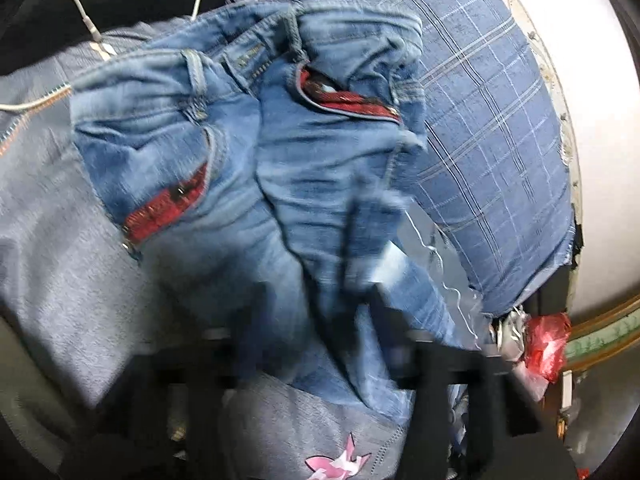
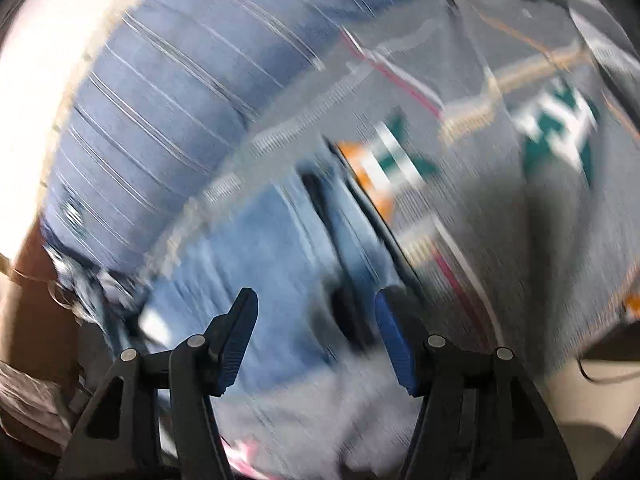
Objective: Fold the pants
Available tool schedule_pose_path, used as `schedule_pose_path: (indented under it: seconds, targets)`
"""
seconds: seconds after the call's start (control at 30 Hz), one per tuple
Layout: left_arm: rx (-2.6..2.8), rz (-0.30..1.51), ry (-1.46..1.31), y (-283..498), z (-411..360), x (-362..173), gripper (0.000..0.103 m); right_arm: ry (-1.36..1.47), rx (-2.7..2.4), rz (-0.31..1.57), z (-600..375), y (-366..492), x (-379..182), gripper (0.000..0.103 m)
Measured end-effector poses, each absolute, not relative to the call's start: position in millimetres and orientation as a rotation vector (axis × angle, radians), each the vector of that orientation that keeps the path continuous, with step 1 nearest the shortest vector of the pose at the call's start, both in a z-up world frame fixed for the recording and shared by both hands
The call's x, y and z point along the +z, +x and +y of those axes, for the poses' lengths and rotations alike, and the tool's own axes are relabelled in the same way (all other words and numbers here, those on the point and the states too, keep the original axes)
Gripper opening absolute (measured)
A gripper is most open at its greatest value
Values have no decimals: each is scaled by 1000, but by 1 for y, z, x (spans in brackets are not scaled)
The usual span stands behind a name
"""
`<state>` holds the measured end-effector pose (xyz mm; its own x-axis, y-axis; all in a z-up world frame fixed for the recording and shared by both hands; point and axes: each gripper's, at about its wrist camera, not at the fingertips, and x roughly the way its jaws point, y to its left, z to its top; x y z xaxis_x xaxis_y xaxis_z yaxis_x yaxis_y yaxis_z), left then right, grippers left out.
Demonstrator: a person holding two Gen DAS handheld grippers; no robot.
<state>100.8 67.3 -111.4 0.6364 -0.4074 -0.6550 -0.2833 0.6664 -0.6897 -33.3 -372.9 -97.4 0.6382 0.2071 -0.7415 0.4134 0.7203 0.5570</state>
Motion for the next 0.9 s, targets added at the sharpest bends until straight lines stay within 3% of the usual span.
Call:
schedule_pose_path:
  seconds: [0.13,0.23,0.3,0.37,0.5,0.57,0.7,0.73,0.77,0.8,0.9]
  targets:
    - [-118,930,-855,109,67,-108,64,737,-132,929,-362,-26,-98,57]
    - [-167,947,-785,120,55,-92,68,618,-193,985,-345,-16,-97,44]
    - [-168,968,-659,135,39,-76,68,505,-242,1003,-332,-11,-97,39]
    - [-116,967,-495,151,22,-60,76,406,-283,1023,-316,-4,-97,34]
    - [36,1017,-219,201,-15,-61,75,364,-302,1034,-310,5,-101,34]
    - [68,1095,-49,222,-28,-80,9,378,-291,1019,-311,5,-98,33]
    - [27,1038,-246,193,5,-77,8,479,-153,869,-323,-22,-65,36]
    - [-3,1003,-332,177,17,-73,8,510,-91,825,-323,-25,-54,44]
    - [-30,961,-464,155,33,-73,8,540,-3,789,-317,-21,-39,61]
    - [-47,930,-576,139,45,-75,8,554,65,777,-310,-15,-29,67]
    - [-61,894,-780,101,70,-105,8,605,351,805,-271,24,-10,68]
